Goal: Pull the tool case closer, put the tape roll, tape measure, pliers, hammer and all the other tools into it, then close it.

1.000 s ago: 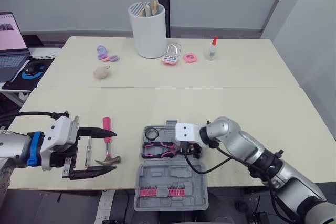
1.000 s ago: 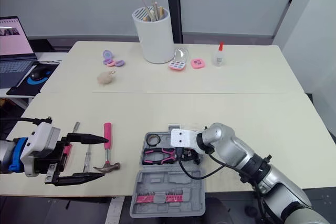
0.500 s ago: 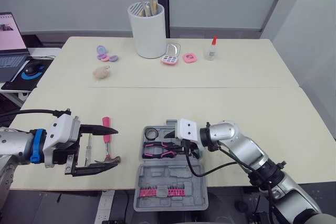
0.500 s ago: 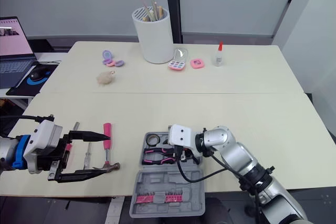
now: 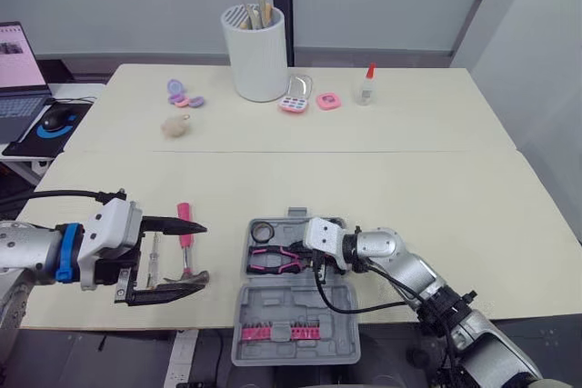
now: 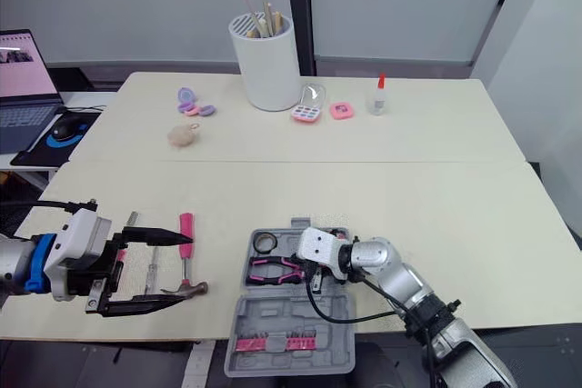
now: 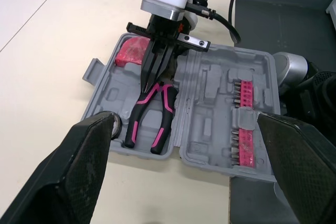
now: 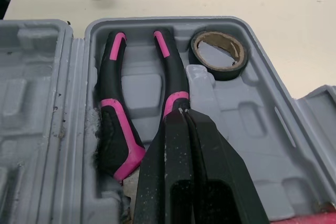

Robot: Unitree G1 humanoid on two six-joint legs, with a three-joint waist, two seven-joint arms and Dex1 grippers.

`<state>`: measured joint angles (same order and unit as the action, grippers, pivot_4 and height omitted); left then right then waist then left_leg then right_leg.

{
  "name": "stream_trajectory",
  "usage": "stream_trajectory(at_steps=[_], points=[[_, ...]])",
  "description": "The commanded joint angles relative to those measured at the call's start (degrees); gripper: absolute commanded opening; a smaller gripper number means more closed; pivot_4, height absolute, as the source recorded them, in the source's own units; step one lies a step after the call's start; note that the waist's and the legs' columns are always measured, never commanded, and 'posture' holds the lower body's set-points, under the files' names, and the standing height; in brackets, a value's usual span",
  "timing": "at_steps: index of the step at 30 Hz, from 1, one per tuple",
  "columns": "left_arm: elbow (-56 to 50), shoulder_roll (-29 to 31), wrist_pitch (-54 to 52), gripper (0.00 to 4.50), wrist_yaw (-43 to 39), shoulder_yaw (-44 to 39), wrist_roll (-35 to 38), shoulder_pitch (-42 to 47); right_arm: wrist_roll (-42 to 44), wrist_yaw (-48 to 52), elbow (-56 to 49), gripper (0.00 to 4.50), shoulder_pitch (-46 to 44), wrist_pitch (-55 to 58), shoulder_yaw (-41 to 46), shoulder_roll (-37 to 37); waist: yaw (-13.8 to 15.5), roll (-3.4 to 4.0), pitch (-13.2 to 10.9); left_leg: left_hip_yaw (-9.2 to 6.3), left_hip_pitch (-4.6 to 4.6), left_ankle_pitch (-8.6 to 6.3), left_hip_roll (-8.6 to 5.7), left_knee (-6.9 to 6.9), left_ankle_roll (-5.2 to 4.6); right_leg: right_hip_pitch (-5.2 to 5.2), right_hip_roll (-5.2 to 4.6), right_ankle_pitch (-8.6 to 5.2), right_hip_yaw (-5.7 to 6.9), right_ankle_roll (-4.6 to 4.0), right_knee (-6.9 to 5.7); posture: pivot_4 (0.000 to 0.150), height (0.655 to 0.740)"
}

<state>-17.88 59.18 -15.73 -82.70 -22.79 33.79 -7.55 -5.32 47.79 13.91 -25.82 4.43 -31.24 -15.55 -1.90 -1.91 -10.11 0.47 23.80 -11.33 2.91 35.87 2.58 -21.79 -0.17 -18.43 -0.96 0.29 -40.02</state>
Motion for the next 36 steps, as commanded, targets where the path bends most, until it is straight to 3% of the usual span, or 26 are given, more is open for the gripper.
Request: stream_trajectory(at_steps=[1, 11, 17, 25, 31, 34, 36], points=[[-0.4, -0.1, 0.8, 4.50, 0.5, 0.2, -0.1, 0.8, -4.2, -0.4, 6.5, 0.05, 0.2, 1.4, -2.0, -0.8, 0.0, -0.04, 0.1, -0.01, -0.04, 0.00, 0.00, 0.00, 0.00, 0.04, 0.00, 0.00, 0.02, 0.00, 0.00, 0.150, 0.7400], [-1.5, -1.2, 0.8, 4.50, 2.0, -0.2, -0.3, -0.7, -3.8, -0.8, 7.4, 0.05, 0.8, 2.3, -1.0, -1.2, 0.1, -0.16, 0.2, 0.06, -0.63, -0.01, -0.02, -0.14, 0.00, 0.57, -0.09, -0.08, -0.05, 0.08, 0.05, 0.150, 0.7400], [-1.1, -1.5, -0.5, 4.50, 2.3, -1.6, 1.3, -1.3, 5.2, 4.2, -5.3, 0.05, -1.1, 4.2, 6.1, -2.6, 0.2, -0.13, 0.1, 0.06, -0.54, -0.01, -0.08, -0.15, 0.01, 0.52, -0.16, -0.07, -0.05, 0.05, 0.05, 0.150, 0.7400], [2.7, 0.0, -5.3, 4.50, 1.8, -4.4, 3.7, -1.5, 23.2, 18.8, -28.3, 1.70, 0.0, 18.1, 19.0, -18.8, 0.3, -0.11, 0.1, -0.15, 0.05, -0.01, -0.10, -0.08, 0.00, 0.06, -0.18, -0.01, 0.14, -0.02, 0.05, 0.150, 0.7400], [11.1, 3.4, -9.1, 4.50, 1.9, -10.5, 3.7, 0.2, 29.9, 25.6, -28.2, 3.23, 3.3, 20.8, 32.0, -34.2, 0.3, -0.07, 0.0, -0.11, 0.05, -0.01, -0.12, -0.08, 0.00, 0.05, -0.21, -0.08, 0.14, 0.08, 0.07, 0.150, 0.7400], [17.0, 5.6, -9.9, 4.50, 0.8, -14.3, 2.9, 0.2, 31.4, 27.1, -25.6, 4.26, 4.5, 22.0, 37.6, -39.9, 0.1, -0.06, 0.0, -0.05, 0.03, -0.01, -0.10, -0.08, 0.00, 0.02, -0.20, -0.08, 0.11, 0.09, 0.07, 0.150, 0.7400], [21.3, 6.6, -9.4, 4.50, -0.3, -16.4, 1.8, -0.5, 32.0, 27.8, -24.0, 4.49, 5.5, 22.7, 40.3, -42.8, -0.1, -0.05, 0.0, 0.02, 0.03, -0.01, -0.08, -0.10, 0.00, -0.03, -0.20, -0.08, 0.06, 0.09, 0.06, 0.150, 0.7400]])
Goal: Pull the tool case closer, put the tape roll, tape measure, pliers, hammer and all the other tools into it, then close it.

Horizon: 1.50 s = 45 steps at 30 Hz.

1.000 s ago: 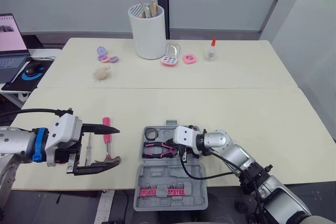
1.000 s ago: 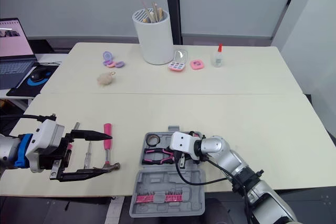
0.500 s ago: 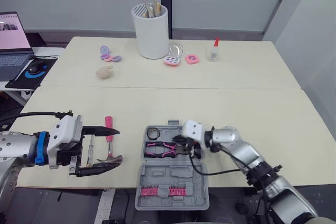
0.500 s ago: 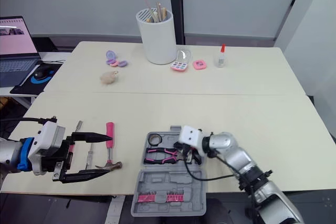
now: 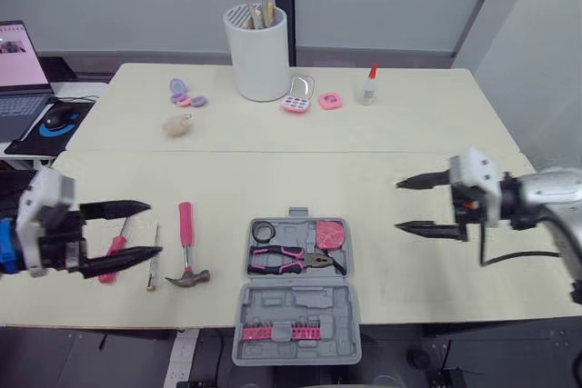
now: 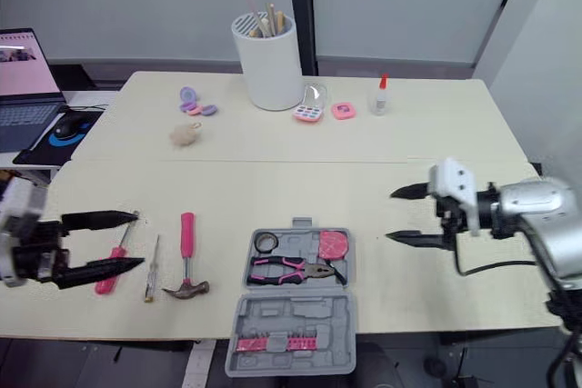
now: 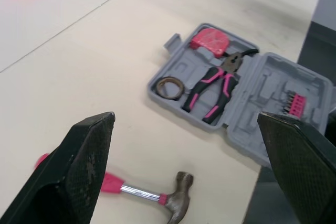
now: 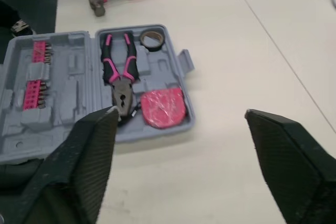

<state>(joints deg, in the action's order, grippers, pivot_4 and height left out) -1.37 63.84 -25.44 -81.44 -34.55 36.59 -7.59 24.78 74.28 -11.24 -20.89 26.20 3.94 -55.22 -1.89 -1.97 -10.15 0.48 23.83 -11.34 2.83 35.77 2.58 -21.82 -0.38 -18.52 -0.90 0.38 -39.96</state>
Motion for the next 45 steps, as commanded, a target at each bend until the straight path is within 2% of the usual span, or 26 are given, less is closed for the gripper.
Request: stream_trajectory(at_steps=[1, 7, 10, 13, 22, 26, 32, 33, 36, 40, 45], points=[[7.2, 2.4, 1.0, 4.50, -2.2, -5.6, -1.9, -1.1, 1.8, 1.7, 1.9, 4.49, 1.3, 0.8, 6.1, -4.4, -0.1, 0.03, 0.0, 0.04, -0.01, 0.00, 0.00, -0.02, 0.00, -0.02, 0.00, 0.00, -0.03, 0.00, 0.00, 0.150, 0.7400], [29.3, 6.1, 8.4, 4.50, -5.3, -9.4, -7.1, -1.3, 2.0, 1.5, 5.2, 4.49, 7.3, 0.6, 11.6, -7.2, 0.0, 0.03, 0.0, 0.14, 0.05, 0.00, 0.02, -0.07, -0.01, -0.20, -0.02, -0.03, -0.06, -0.06, -0.01, 0.150, 0.7400], [37.1, 7.1, 12.9, 4.50, -7.4, -8.5, -9.3, -1.8, 1.2, 0.9, 6.7, 4.49, 9.9, -1.1, 12.4, -6.7, 0.0, 0.04, 0.0, 0.20, 0.07, -0.01, -0.01, -0.08, -0.01, -0.23, -0.10, -0.02, -0.07, -0.06, -0.01, 0.150, 0.7400], [40.8, 7.2, 15.0, 4.50, -7.8, -7.3, -10.0, 0.0, 1.1, 0.1, 7.9, 4.49, 9.7, -1.2, 11.3, -6.1, 0.1, 0.04, 0.0, 0.27, 0.07, -0.01, -0.02, -0.07, -0.01, -0.24, -0.20, -0.02, -0.05, -0.06, -0.01, 0.150, 0.7400], [42.4, 6.8, 17.0, 4.50, -8.1, -4.9, -11.1, 3.4, 0.3, 0.3, 8.5, 4.49, 8.7, -2.2, 9.4, -6.9, 0.1, 0.03, 0.0, 0.29, 0.10, -0.01, -0.03, -0.08, -0.01, -0.26, -0.22, 0.00, -0.03, -0.08, -0.03, 0.150, 0.7400], [38.3, 5.1, 16.6, 4.50, -6.3, -4.1, -11.3, 2.5, -0.7, -0.1, 7.7, 4.49, 9.5, -3.1, 8.7, -6.8, 0.0, 0.03, 0.0, 0.31, 0.09, -0.02, -0.02, -0.08, -0.02, -0.26, -0.22, 0.00, -0.04, -0.08, -0.04, 0.150, 0.7400], [15.9, 0.9, 8.0, 4.50, -1.9, -3.6, -7.6, -1.7, -5.2, -2.5, 2.9, 4.49, 11.1, -6.1, 3.7, -5.3, 0.1, 0.03, 0.0, 0.28, 0.10, -0.02, -0.03, -0.06, -0.02, -0.23, -0.23, 0.00, -0.04, -0.06, -0.05, 0.150, 0.7400], [10.3, -0.3, 7.5, 4.32, -1.0, -2.4, -7.5, -2.8, -7.0, -3.2, 1.7, 4.50, 11.3, -7.5, 1.6, -4.6, 0.1, 0.02, 0.0, 0.28, 0.11, -0.02, -0.03, -0.06, -0.02, -0.23, -0.23, 0.00, -0.05, -0.06, -0.05, 0.150, 0.7400], [-0.3, -2.8, 7.8, 3.58, 0.4, 0.2, -8.0, -5.6, -10.7, -4.4, -0.1, 3.87, 11.7, -10.3, -2.6, -3.5, 0.0, 0.02, 0.0, 0.28, 0.10, -0.02, -0.04, -0.05, -0.01, -0.21, -0.23, 0.00, -0.09, -0.05, -0.05, 0.150, 0.7400], [-10.5, -5.5, 7.2, 2.25, 2.9, 5.4, -8.6, -7.3, -13.8, -6.2, -3.0, 2.52, 11.5, -10.3, -7.6, -1.6, 0.0, 0.02, 0.0, 0.25, 0.10, -0.02, -0.05, -0.06, -0.02, -0.21, -0.15, 0.00, -0.13, -0.06, -0.06, 0.150, 0.7400], [-16.7, -8.9, 11.9, 0.55, 8.9, 19.2, -17.2, -5.9, -20.2, -8.9, -3.0, 1.28, 11.0, -12.3, -15.6, 2.7, 0.1, 0.02, 0.0, 0.16, 0.05, -0.01, -0.06, 0.01, -0.01, -0.07, -0.08, 0.00, -0.13, -0.02, -0.04, 0.150, 0.7400]])
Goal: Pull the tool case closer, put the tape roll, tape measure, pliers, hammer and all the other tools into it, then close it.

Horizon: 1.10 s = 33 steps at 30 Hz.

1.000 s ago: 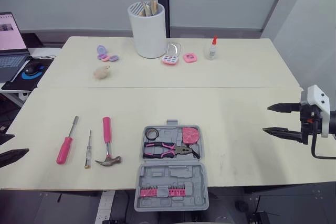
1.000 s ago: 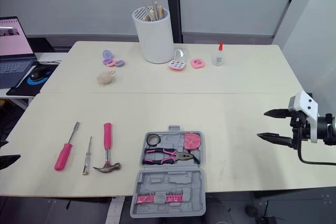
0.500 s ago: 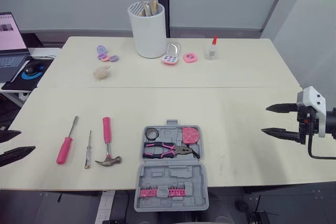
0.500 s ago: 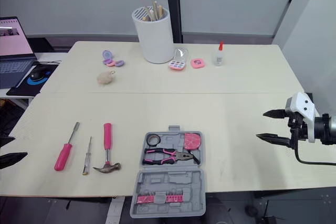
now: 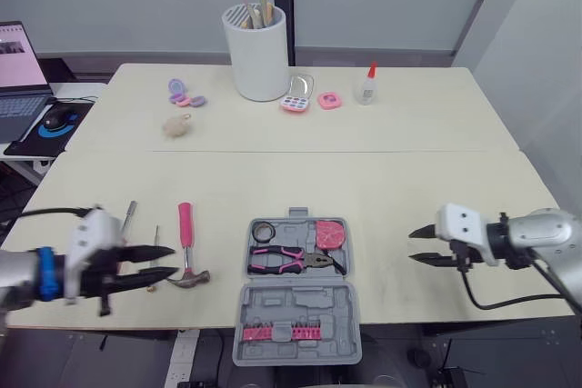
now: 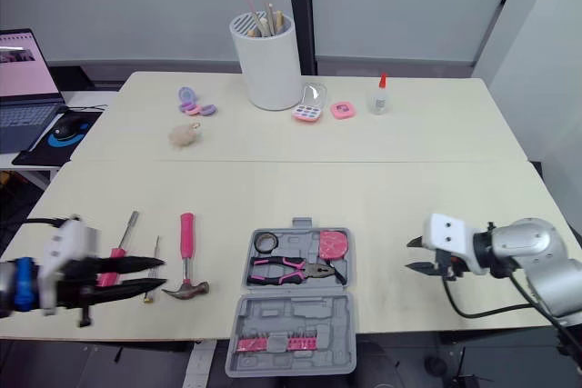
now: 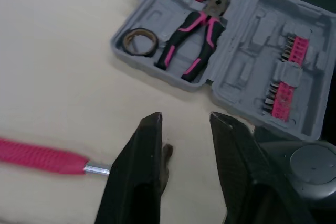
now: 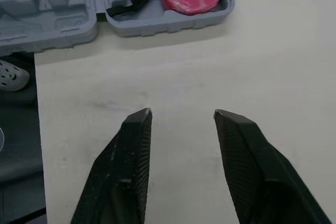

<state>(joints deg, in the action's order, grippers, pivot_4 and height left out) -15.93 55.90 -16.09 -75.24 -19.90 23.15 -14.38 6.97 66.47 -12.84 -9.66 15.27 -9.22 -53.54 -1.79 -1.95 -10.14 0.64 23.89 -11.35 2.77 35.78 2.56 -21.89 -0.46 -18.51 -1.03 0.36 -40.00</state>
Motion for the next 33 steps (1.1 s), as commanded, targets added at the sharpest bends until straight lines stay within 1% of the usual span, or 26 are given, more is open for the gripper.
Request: stream_trajectory(at_steps=[1, 2, 4, 6, 11, 18, 23, 28, 33], points=[[-1.8, -1.6, 3.9, 0.23, 3.7, 7.0, -5.7, 1.2, -2.9, -1.9, -1.4, 1.04, -0.7, -0.8, -3.7, 2.5, 0.0, 0.00, 0.0, -0.02, 0.00, 0.00, 0.00, 0.02, 0.00, 0.02, 0.03, 0.01, 0.01, -0.01, 0.00, 0.150, 0.7400], [-1.3, -1.9, 5.2, 0.00, 4.5, 9.1, -7.6, 1.4, -3.3, -2.4, -1.2, 0.82, -1.1, -0.3, -4.6, 3.7, 0.0, -0.01, 0.0, -0.03, 0.01, 0.00, 0.01, 0.02, 0.00, 0.01, 0.06, 0.01, 0.00, -0.01, 0.00, 0.150, 0.7400], [-0.2, -2.3, 7.3, 0.00, 5.8, 13.0, -11.1, 1.7, -5.2, -3.0, -0.2, 0.40, -1.6, -1.3, -6.8, 5.3, 0.0, 0.00, 0.0, -0.06, 0.00, 0.00, 0.03, 0.04, 0.00, 0.02, 0.11, 0.01, 0.01, -0.01, 0.00, 0.150, 0.7400], [0.5, -3.0, 7.9, 0.00, 7.6, 15.3, -13.0, 2.4, -6.7, -3.3, 0.7, 0.02, -1.7, -2.4, -8.5, 6.2, 0.0, 0.00, 0.0, -0.08, 0.00, 0.00, 0.03, 0.04, 0.00, 0.02, 0.15, 0.01, 0.02, -0.02, -0.01, 0.150, 0.7400], [3.7, -5.4, 9.6, 0.00, 12.1, 20.7, -18.4, 4.9, -9.4, -4.3, 1.6, 0.02, -2.4, -2.4, -12.0, 9.6, 0.0, -0.02, 0.0, -0.11, -0.01, 0.00, 0.03, 0.08, 0.00, 0.07, 0.17, 0.01, 0.05, 0.00, 0.00, 0.150, 0.7400], [5.2, -9.3, 7.6, 0.00, 17.0, 25.5, -21.4, 8.2, -12.8, -5.5, 4.8, 0.02, -3.7, -3.7, -14.8, 11.8, 0.1, -0.03, 0.0, -0.14, -0.01, 0.00, 0.00, 0.11, 0.00, 0.12, 0.19, 0.03, 0.06, 0.00, -0.01, 0.150, 0.7400], [6.5, -11.3, 6.5, 0.00, 18.4, 28.5, -22.8, 10.5, -14.2, -5.3, 6.0, 0.02, -5.3, -3.3, -17.2, 15.0, 0.0, -0.03, 0.0, -0.18, -0.02, 0.00, 0.01, 0.12, 0.00, 0.12, 0.27, 0.04, 0.08, -0.03, -0.02, 0.150, 0.7400], [6.2, -13.3, 5.0, 0.00, 19.6, 30.8, -23.4, 12.1, -14.8, -4.8, 6.6, 0.02, -6.0, -3.3, -18.7, 16.5, 0.2, -0.01, 0.0, -0.19, -0.01, 0.00, -0.07, 0.14, 0.00, 0.16, 0.28, 0.08, 0.10, -0.07, -0.02, 0.150, 0.7400], [6.3, -15.8, 3.3, 0.00, 20.9, 31.1, -23.3, 14.5, -14.8, -4.5, 6.5, 0.02, -6.8, -2.6, -18.7, 17.9, 0.2, 0.02, 0.1, -0.24, -0.21, 0.00, -0.08, 0.18, 0.00, 0.43, 0.27, 0.08, 0.15, 0.01, 0.00, 0.150, 0.7400]])
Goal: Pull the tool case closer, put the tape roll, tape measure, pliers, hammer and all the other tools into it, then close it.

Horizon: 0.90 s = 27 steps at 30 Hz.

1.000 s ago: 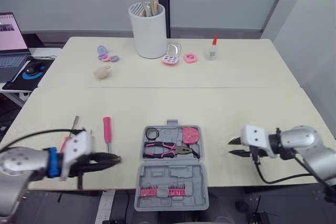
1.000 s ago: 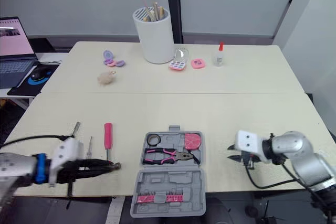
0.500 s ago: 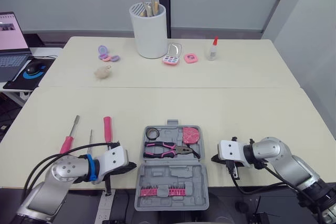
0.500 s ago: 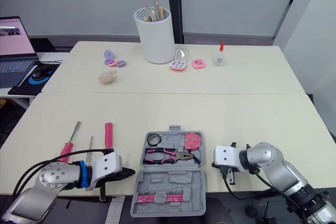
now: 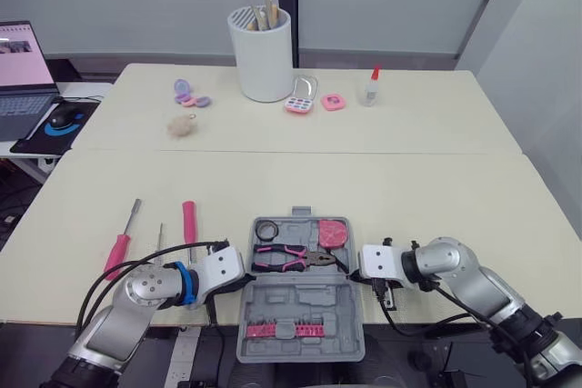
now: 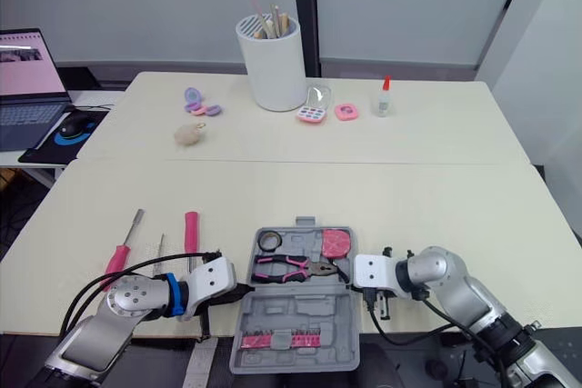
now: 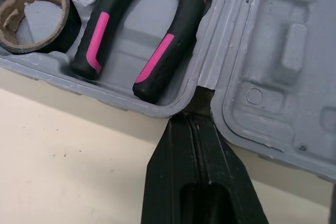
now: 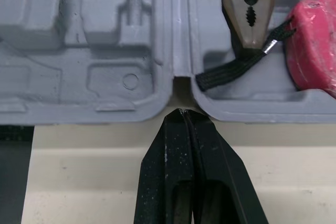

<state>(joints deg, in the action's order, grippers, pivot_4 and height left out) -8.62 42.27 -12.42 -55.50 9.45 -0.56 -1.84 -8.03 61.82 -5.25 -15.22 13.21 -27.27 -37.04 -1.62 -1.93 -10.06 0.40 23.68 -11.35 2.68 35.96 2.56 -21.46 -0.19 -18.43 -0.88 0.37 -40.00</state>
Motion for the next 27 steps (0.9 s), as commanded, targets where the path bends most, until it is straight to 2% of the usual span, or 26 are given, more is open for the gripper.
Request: stream_trajectory(at_steps=[1, 11, 27], points=[[-0.9, -2.4, -0.6, 0.00, 1.2, 1.7, 0.3, 2.4, 0.3, 0.0, -0.9, 0.02, -1.4, -0.5, -0.4, 1.5, 0.0, 0.00, 0.0, -0.03, -0.01, 0.00, 0.00, 0.00, 0.00, 0.02, 0.00, -0.04, 0.02, 0.06, 0.00, 0.150, 0.7400], [2.5, -3.5, -0.5, 0.00, 1.1, 1.6, 0.0, 6.8, 0.1, -2.1, 5.0, 0.02, -6.4, -1.9, 2.4, 3.3, -0.1, 0.00, 0.0, -0.05, 0.00, 0.00, 0.03, 0.02, 0.00, 0.00, 0.01, 0.03, 0.02, -0.04, -0.01, 0.150, 0.7400], [15.7, -7.1, 4.7, 0.00, 2.3, 3.0, -2.9, 16.9, -0.4, -4.7, 14.2, 0.02, -11.2, -5.1, 3.4, 6.6, 0.0, 0.00, 0.0, -0.07, 0.05, 0.00, -0.01, 0.03, 0.00, -0.01, 0.03, 0.04, 0.05, -0.04, -0.03, 0.150, 0.7400]])
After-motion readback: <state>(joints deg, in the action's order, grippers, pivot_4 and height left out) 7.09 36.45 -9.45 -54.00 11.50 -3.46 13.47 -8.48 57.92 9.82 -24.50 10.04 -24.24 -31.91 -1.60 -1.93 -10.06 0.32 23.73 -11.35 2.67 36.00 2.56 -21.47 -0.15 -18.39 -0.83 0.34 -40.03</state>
